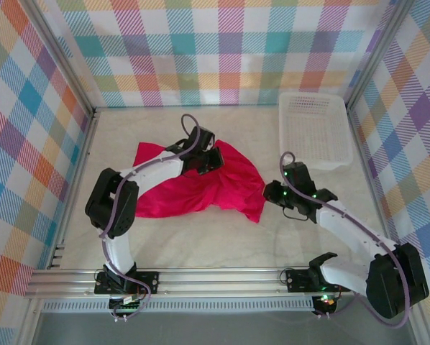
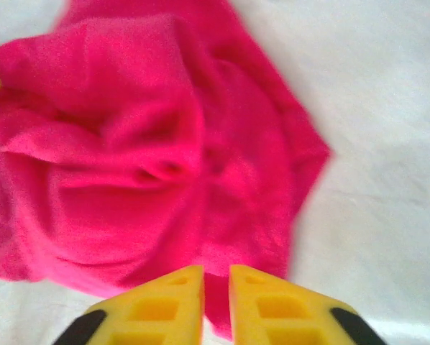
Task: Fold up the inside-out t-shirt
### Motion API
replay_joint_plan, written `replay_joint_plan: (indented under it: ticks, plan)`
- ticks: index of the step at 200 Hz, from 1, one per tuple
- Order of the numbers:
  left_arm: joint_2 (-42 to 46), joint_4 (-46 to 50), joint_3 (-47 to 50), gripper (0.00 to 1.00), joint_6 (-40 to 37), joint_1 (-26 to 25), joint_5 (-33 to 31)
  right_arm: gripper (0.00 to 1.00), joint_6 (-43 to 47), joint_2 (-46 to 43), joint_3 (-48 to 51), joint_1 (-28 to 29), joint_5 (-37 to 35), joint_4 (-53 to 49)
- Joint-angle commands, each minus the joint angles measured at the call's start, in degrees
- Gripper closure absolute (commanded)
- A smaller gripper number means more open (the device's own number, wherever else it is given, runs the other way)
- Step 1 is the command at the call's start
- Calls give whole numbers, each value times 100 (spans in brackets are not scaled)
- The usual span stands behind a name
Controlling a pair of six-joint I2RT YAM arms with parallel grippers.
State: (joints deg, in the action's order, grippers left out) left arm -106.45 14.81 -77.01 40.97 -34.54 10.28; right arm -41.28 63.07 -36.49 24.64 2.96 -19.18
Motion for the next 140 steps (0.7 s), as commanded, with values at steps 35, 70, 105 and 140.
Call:
replay_joint_plan:
  ticks: [35,70,105,140]
  plan:
    - [13,-152,108,100,-15,-307,-141,56,179,352,-920,154,-395,-689]
    - [71,-76,99,100,-60,-316,-174,40,412,1434,-1588,199,-349,-645]
    - [197,156,39,100,-142,-316,-279,41,572,2620,-2295,131,-486,-516]
    - [533,662,20,100,-215,-219,-461,85,703,3192,-2786,109,-271,-382]
